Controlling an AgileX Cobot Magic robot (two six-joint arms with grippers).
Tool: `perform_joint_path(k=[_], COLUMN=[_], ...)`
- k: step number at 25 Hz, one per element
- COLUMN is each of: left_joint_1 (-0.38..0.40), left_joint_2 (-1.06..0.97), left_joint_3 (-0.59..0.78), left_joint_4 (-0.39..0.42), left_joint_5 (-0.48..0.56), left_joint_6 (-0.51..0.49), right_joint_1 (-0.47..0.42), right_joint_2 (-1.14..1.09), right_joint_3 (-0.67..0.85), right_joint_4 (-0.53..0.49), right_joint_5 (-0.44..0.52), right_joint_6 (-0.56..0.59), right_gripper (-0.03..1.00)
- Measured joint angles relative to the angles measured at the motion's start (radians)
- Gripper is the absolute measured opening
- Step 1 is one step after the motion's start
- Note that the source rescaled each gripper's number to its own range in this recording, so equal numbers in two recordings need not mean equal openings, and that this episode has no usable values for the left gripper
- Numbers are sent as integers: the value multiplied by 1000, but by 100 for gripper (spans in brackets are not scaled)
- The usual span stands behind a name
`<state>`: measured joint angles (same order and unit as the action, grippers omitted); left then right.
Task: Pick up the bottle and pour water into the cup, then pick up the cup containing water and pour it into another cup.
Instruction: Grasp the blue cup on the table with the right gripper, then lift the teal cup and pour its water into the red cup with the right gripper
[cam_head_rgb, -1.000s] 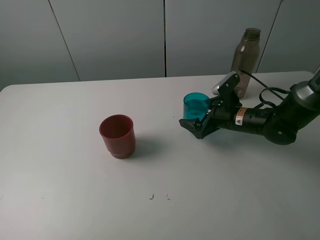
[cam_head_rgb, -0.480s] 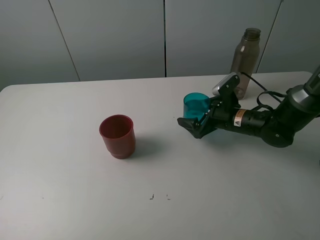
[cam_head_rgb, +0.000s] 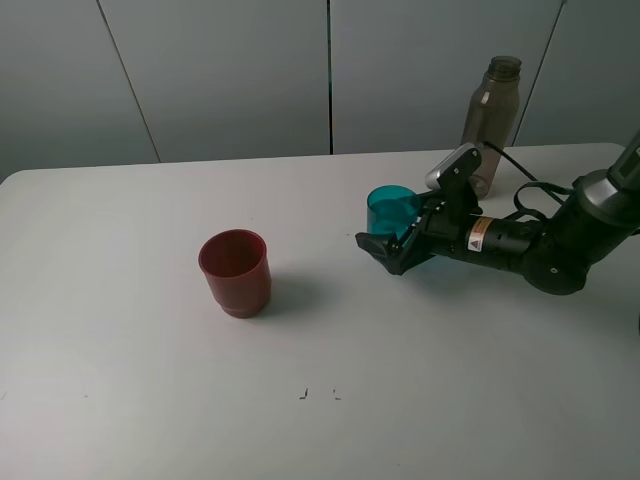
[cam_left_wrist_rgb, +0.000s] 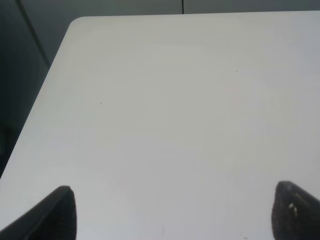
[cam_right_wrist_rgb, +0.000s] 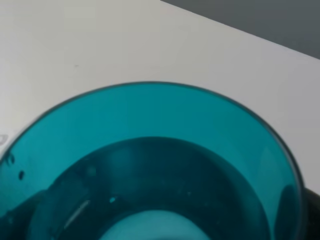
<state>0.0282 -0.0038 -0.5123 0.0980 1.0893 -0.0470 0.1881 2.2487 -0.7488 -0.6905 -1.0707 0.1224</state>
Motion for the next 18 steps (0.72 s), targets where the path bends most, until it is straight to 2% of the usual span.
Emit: perform_joint_path(k=[4, 5, 6, 7, 8, 9, 18], left_joint_1=[0, 0, 0, 0, 0, 0, 0], left_joint_2=[0, 0, 0, 0, 0, 0, 0], left_joint_3=[0, 0, 0, 0, 0, 0, 0], left_joint_4=[0, 0, 0, 0, 0, 0, 0], left_joint_5=[0, 0, 0, 0, 0, 0, 0], left_joint_6=[0, 0, 0, 0, 0, 0, 2], right_joint_1=[0, 0, 0, 0, 0, 0, 0], right_joint_2=[7, 7, 7, 7, 7, 7, 7], right_joint_3=[0, 0, 0, 0, 0, 0, -2], right_joint_4=[0, 0, 0, 0, 0, 0, 0], right_joint_5=[-7, -12, -12, -14, -14, -16, -16], right_joint_6=[-8, -15, -20, -24, -24, -26, -28], right_gripper=[99, 90, 77, 52, 19, 8, 8])
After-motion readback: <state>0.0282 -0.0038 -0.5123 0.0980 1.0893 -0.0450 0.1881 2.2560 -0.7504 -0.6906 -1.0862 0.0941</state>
